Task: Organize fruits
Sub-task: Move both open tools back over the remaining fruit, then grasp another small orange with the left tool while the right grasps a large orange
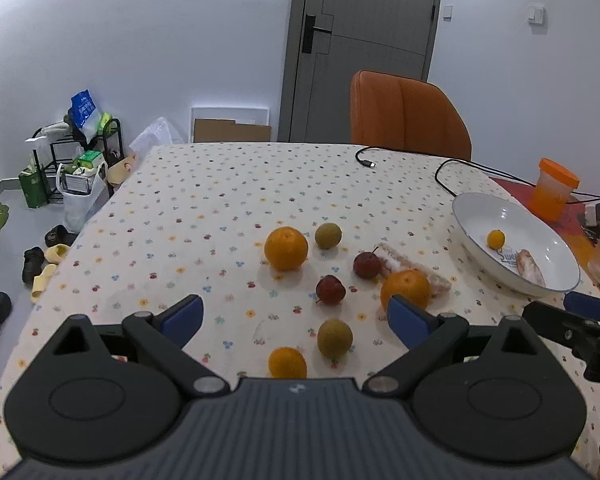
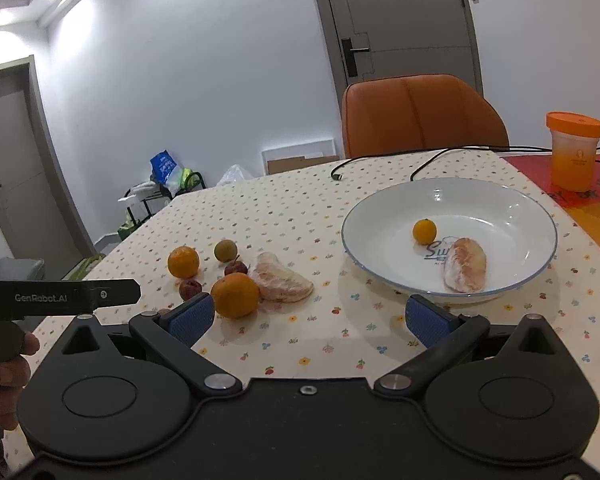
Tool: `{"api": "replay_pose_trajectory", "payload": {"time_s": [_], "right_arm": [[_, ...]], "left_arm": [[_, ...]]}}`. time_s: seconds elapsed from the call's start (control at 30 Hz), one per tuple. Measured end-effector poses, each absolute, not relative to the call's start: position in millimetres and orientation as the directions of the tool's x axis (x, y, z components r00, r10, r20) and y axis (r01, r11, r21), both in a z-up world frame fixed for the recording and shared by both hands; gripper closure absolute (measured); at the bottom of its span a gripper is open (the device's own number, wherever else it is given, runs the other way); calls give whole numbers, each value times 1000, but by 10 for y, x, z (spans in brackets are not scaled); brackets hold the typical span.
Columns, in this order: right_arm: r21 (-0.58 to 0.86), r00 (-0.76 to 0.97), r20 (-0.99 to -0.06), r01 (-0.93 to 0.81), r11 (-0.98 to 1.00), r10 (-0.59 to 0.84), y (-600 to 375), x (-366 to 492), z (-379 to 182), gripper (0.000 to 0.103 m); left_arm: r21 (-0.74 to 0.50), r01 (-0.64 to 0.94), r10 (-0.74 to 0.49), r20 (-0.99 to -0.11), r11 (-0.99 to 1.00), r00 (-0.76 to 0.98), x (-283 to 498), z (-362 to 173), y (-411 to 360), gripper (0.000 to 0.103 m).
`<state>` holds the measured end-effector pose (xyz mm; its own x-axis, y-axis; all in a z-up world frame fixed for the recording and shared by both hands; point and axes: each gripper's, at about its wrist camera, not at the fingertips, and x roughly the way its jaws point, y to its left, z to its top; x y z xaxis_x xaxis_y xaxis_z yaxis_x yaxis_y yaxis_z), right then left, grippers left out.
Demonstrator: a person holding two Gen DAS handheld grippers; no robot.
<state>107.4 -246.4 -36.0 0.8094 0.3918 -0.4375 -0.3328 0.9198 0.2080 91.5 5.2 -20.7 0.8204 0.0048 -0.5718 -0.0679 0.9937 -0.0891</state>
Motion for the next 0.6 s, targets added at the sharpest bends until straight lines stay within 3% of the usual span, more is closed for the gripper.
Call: {"api": "replay_pose_trajectory", "payload": {"time_s": [0.2, 0.5, 0.6], "right_arm": [[215, 798, -442, -350, 912, 410, -2432, 1102, -407, 0], [213, 787, -446, -369, 905, 426, -2334, 1155, -454, 1], [209, 781, -446, -383, 900, 437, -2295, 1163, -465, 7]], "left_arm": [[-102, -68, -4, -584, 992, 812, 921, -300, 90, 10], [-118, -68, -19, -616, 991, 788, 915, -457, 106, 33], [-122, -75, -18, -623, 990, 782, 914, -501, 125, 38]]}}
